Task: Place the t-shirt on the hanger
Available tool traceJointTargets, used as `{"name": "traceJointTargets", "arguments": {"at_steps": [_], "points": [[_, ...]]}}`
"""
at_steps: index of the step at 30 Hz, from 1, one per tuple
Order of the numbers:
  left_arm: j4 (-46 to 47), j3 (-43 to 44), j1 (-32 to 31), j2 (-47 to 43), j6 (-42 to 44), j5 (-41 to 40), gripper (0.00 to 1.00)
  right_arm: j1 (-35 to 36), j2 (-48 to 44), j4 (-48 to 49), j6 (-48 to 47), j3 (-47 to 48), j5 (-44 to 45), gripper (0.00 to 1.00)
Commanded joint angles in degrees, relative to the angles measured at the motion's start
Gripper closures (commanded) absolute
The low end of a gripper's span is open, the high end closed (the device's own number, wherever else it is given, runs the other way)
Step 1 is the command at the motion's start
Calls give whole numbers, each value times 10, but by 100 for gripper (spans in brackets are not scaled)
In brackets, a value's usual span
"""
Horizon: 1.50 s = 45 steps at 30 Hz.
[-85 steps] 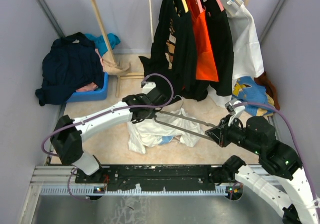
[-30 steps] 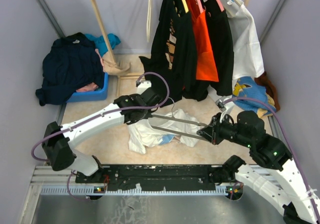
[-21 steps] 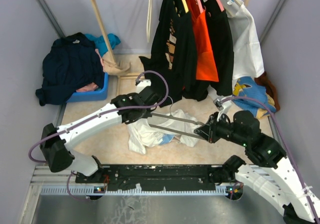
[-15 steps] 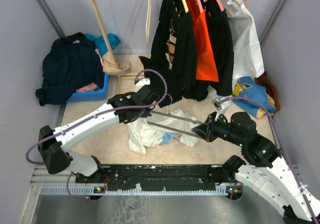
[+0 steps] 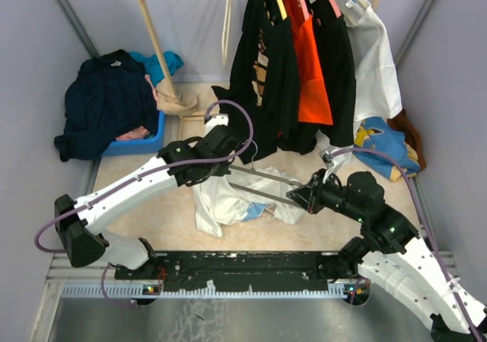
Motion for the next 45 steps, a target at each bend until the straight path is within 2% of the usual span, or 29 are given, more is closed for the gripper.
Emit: {"name": "traceJointTargets", "arguments": {"at_steps": [1, 8, 18, 28, 37, 45], "points": [[-9, 37, -5, -5, 16, 3, 100, -6, 12, 84, -7, -8, -57, 100], [-11, 63, -12, -1, 29, 2, 100, -6, 31, 108, 7, -18, -116, 100], [-3, 99, -37, -1, 53, 2, 100, -6, 43, 185, 44, -45, -120, 100], [31, 141, -55, -13, 108, 6, 100, -6, -37, 212, 64, -53, -88, 100], [17, 238, -100, 32, 153, 2, 100, -6, -133, 225, 80, -76, -30, 100], [18, 250, -144, 52, 164, -6, 100, -6, -145, 288, 99, -124, -52, 100]]}}
